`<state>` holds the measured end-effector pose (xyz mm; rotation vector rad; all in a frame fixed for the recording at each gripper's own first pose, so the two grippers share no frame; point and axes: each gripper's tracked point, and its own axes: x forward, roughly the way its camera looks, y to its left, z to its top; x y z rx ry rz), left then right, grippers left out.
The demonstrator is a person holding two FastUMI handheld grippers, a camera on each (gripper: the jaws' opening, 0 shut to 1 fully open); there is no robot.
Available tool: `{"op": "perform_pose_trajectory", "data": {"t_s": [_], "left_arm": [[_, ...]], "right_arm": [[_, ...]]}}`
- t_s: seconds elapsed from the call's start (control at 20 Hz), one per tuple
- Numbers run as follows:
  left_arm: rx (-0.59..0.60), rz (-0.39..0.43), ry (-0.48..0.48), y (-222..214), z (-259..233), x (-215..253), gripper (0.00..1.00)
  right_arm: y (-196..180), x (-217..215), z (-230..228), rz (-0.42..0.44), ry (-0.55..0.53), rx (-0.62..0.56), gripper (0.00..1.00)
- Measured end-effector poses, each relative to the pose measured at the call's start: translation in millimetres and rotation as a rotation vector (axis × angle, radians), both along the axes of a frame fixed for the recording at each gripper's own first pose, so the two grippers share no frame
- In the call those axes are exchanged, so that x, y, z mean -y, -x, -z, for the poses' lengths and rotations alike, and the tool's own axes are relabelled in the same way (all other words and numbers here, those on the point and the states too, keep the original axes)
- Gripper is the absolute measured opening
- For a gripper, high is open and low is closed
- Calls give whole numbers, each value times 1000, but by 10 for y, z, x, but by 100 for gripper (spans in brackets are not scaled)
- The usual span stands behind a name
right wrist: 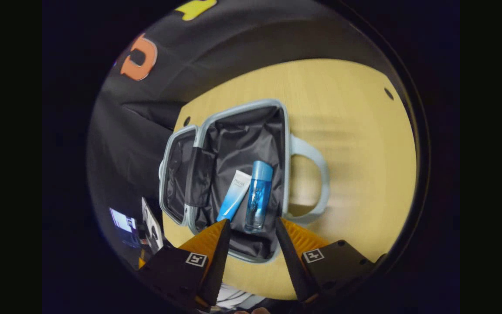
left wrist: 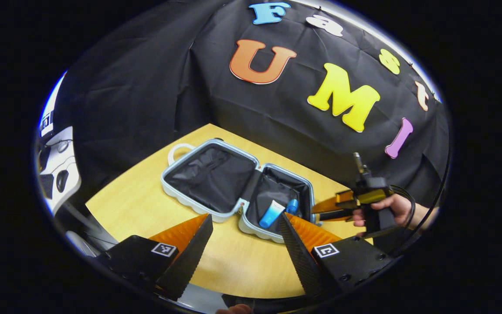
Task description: First open the suitcase, pack the skin care products into it, and then close the suitcase.
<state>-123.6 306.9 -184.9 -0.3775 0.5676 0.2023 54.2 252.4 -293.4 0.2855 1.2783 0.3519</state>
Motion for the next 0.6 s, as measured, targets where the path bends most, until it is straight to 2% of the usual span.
{"op": "perform_pose_trajectory", "data": {"t_s": [0.05, 0.1, 0.15, 0.25, 0.3, 0.35, 0.45, 0.6], "left_arm": [[3, -1, -17, -73, -30, -86, 98], [10, 1, -32, -154, -59, -169, 99], [13, 6, -45, -224, -65, -241, 98], [57, 55, -19, -490, -69, -422, 99], [58, 50, -24, -546, -45, -548, 98], [60, 43, -30, -609, -15, -681, 98], [59, 39, -28, -763, 108, -1024, 98], [21, 24, -44, -924, 405, -1512, 98]], "right_arm": [[-12, 131, -70, -28, 17, 66, 62], [-35, 258, -157, -56, 34, 133, 55], [-81, 378, -245, -76, 48, 203, 55], [-128, 738, -526, -107, 71, 392, 77], [-115, 816, -591, -102, 67, 423, 72], [-96, 925, -679, -104, 69, 457, 77], [-128, 1247, -907, -104, 110, 587, 77], [-8, 1492, -1140, -79, 140, 656, 77]]}}
